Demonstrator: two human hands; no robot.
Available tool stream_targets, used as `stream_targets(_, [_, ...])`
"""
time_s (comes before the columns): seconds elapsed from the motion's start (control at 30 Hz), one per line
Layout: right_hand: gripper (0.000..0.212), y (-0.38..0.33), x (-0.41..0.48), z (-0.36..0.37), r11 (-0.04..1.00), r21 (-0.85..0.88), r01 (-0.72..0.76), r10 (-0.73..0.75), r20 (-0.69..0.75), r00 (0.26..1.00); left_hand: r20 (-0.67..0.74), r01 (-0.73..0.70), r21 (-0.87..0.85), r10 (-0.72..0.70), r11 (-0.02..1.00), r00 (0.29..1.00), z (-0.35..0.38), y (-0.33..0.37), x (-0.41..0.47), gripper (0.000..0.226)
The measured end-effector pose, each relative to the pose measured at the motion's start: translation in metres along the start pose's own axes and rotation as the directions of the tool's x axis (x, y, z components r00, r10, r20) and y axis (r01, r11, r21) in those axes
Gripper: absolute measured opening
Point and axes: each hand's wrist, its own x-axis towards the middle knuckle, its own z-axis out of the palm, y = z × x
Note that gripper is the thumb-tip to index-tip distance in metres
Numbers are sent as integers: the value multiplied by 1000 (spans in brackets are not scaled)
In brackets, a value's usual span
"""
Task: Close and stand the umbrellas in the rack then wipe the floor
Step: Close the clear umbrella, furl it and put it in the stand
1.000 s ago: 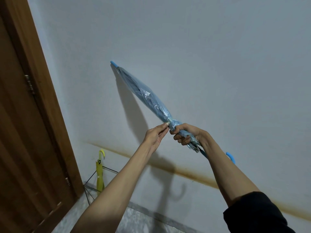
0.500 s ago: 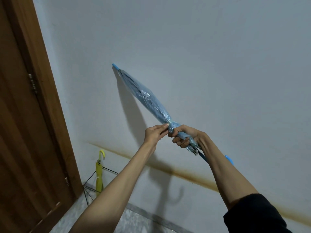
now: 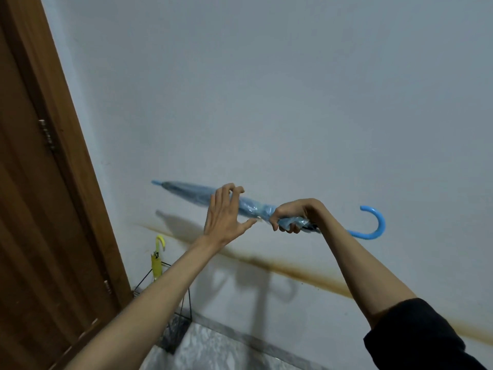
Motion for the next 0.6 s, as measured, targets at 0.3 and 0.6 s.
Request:
stream_targets(0.3, [37, -9, -24, 15, 939, -340, 56, -94, -98, 991, 471, -40, 120, -21, 992, 882, 17, 18, -3, 14])
stream_targets(0.6, [96, 50, 21, 24, 507, -861, 21, -849, -495, 184, 584, 640, -27, -508, 768, 633, 33, 17, -26, 17])
